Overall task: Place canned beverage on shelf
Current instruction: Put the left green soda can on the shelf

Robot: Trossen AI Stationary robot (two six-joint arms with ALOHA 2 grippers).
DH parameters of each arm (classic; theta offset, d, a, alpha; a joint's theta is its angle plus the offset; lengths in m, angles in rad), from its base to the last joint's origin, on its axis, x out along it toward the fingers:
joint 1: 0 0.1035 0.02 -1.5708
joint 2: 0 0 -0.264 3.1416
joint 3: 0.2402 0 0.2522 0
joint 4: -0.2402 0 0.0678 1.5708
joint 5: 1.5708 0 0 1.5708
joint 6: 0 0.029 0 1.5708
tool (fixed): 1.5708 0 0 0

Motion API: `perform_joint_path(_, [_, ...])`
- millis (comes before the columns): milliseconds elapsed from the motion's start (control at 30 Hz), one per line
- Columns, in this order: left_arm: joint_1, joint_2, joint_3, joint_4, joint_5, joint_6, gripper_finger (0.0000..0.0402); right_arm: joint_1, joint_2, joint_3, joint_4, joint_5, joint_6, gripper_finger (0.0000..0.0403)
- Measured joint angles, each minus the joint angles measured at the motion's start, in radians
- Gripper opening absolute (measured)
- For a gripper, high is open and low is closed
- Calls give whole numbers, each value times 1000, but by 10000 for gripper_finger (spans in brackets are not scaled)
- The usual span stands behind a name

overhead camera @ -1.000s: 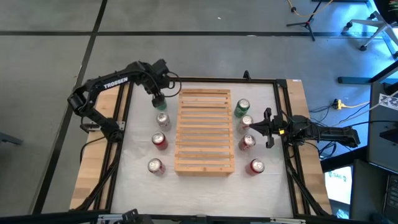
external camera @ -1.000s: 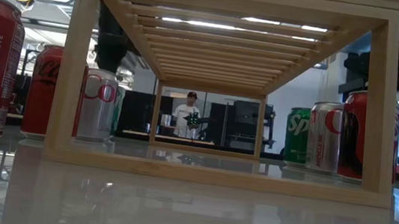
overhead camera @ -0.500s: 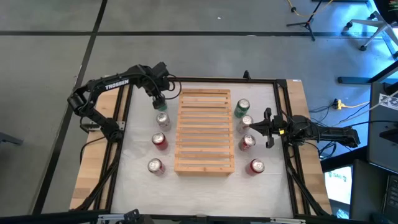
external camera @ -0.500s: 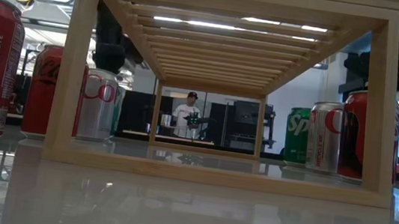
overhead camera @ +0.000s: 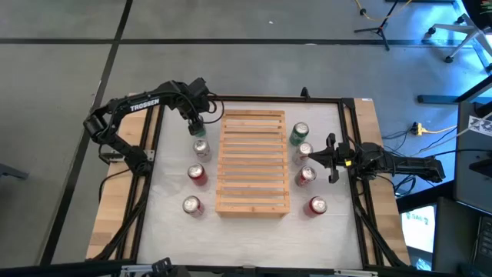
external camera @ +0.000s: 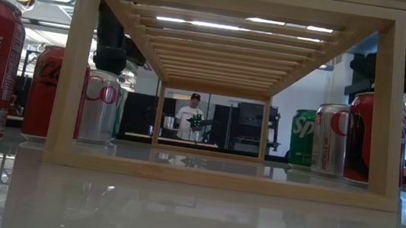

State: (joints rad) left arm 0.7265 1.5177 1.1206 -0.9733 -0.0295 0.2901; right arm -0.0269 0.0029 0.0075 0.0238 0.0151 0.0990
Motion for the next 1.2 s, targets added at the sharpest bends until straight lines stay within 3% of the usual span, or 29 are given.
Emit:
perform_joint_path(267, [-1, 3, 33, -31, -14, 9, 279, 0, 0, 0, 0, 0, 0, 0])
perform_joint_path(667, [-4, 2, 251, -196, -16, 9, 277, 0, 0, 0, 0, 0, 0, 0])
perform_joint_path(1200, [-87, 1, 575, -293, -11, 7, 277, 0, 0, 0, 3, 7, 0, 0])
